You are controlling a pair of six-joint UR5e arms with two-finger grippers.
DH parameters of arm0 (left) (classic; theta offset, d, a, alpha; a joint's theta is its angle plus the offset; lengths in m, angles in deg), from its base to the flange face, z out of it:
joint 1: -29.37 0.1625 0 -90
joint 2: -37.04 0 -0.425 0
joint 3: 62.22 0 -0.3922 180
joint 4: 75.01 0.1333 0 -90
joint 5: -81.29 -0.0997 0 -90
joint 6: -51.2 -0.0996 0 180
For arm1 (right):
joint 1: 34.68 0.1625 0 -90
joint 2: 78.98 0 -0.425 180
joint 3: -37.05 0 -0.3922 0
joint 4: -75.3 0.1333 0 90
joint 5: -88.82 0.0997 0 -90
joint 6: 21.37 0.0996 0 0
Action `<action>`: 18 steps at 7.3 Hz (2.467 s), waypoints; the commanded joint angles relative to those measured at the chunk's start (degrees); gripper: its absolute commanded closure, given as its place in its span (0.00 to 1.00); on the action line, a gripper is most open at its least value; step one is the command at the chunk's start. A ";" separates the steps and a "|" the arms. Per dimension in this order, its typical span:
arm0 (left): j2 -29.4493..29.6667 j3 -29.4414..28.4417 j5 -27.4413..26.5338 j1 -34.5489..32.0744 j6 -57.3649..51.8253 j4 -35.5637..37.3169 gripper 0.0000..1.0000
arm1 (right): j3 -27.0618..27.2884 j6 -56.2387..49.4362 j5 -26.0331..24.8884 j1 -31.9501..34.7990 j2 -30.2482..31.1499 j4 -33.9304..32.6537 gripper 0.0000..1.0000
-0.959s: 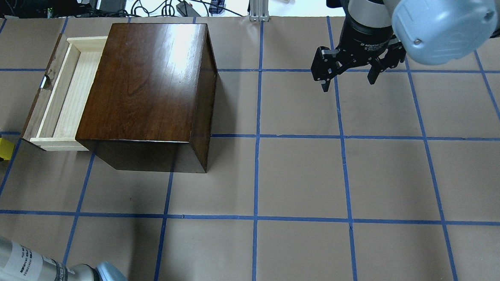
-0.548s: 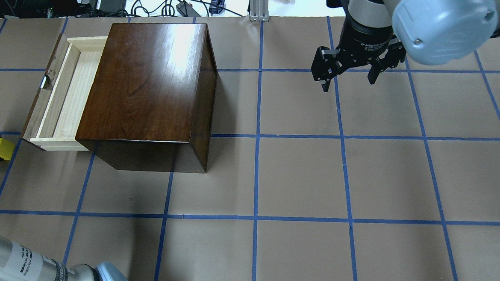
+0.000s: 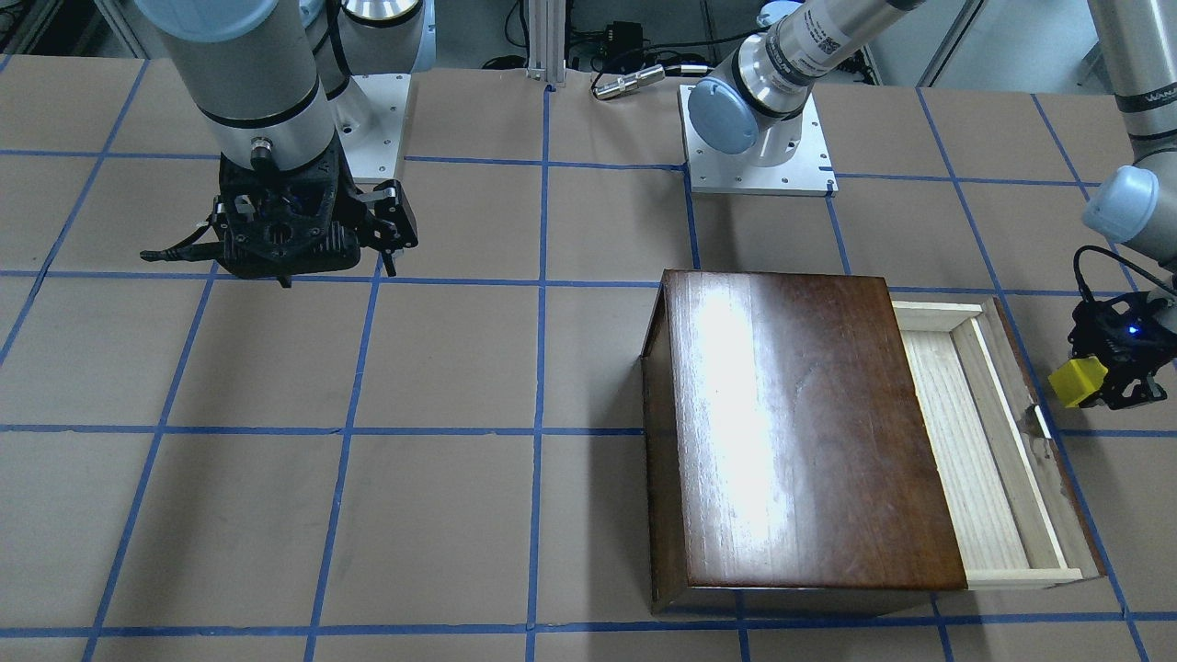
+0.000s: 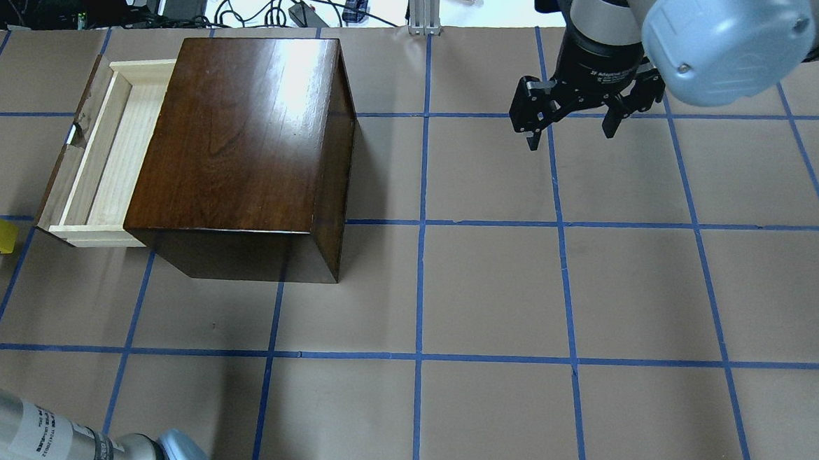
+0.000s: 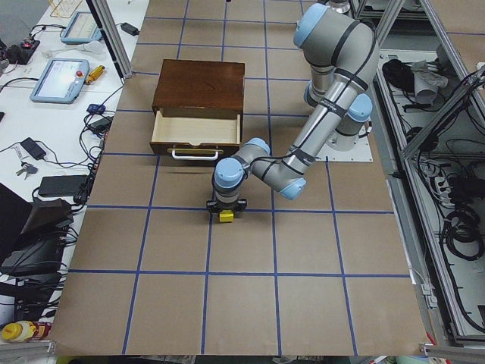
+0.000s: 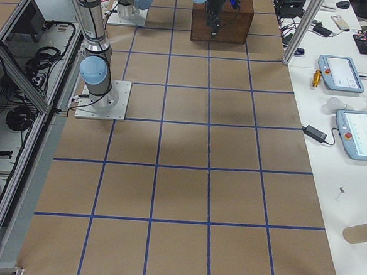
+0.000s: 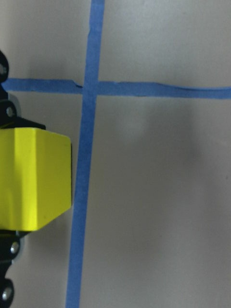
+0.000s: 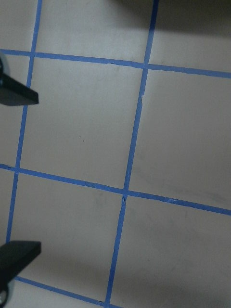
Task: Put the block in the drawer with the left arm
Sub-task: 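Lift the yellow cube and carry it over the open drawer, then lower the cube into the drawer and open the left gripper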
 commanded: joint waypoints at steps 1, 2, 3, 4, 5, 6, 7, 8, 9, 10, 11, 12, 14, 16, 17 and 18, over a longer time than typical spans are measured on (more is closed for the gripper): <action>-5.23 -1.58 1.09 -1.80 1.98 -3.50 0.99 | 0.00 0.03 0.09 0.00 0.00 0.00 0.00; -7.61 -4.64 1.43 -3.30 4.52 -10.05 0.99 | 0.00 -0.06 0.00 0.00 0.00 0.00 0.00; -9.29 -8.58 2.31 -4.62 7.93 -16.55 0.99 | 0.00 0.03 0.00 0.00 0.00 0.00 0.00; -10.00 -11.23 2.14 -6.89 9.45 -20.79 1.00 | 0.00 -0.06 0.00 0.00 0.00 0.00 0.00; -11.40 -12.22 1.79 -9.70 11.55 -21.79 1.00 | 0.00 -0.06 0.00 0.00 0.00 0.00 0.00; -12.81 -12.23 1.53 -12.69 14.10 -22.32 1.00 | 0.00 -0.06 0.00 0.00 0.00 0.00 0.00; -13.52 -12.31 0.66 -15.94 16.47 -22.15 1.00 | 0.00 -0.06 0.00 0.00 0.00 0.00 0.00; -13.35 -12.23 0.65 -19.62 20.06 -22.07 1.00 | 0.00 0.03 0.00 0.00 0.00 0.00 0.00; -12.65 -12.05 0.56 -22.88 23.93 -21.54 1.00 | 0.00 0.03 0.00 0.00 0.00 0.00 0.00; -12.04 -11.70 0.73 -25.44 26.75 -21.36 1.00 | 0.00 -0.06 0.00 0.00 0.00 0.00 0.00; -11.16 -11.44 1.00 -27.46 28.52 -21.27 1.00 | 0.00 -0.06 0.00 0.00 0.00 0.00 0.00; -10.46 -10.30 0.91 -28.09 28.19 -21.19 1.00 | 0.00 -0.06 0.00 0.00 0.00 0.00 0.00; -8.96 -8.63 1.00 -28.10 28.09 -19.18 1.00 | 0.00 0.03 0.09 0.00 0.00 0.00 0.00; -8.43 -7.31 1.00 -28.10 28.01 -17.85 1.00 | 0.00 0.03 0.00 0.00 0.00 0.00 0.00; -8.17 -6.69 1.17 -28.10 28.09 -17.24 1.00 | 0.00 0.03 0.00 0.00 0.00 0.00 0.00; -8.08 -6.51 1.35 -28.10 28.36 -16.27 0.63 | 0.00 0.03 0.00 0.00 0.00 0.00 0.00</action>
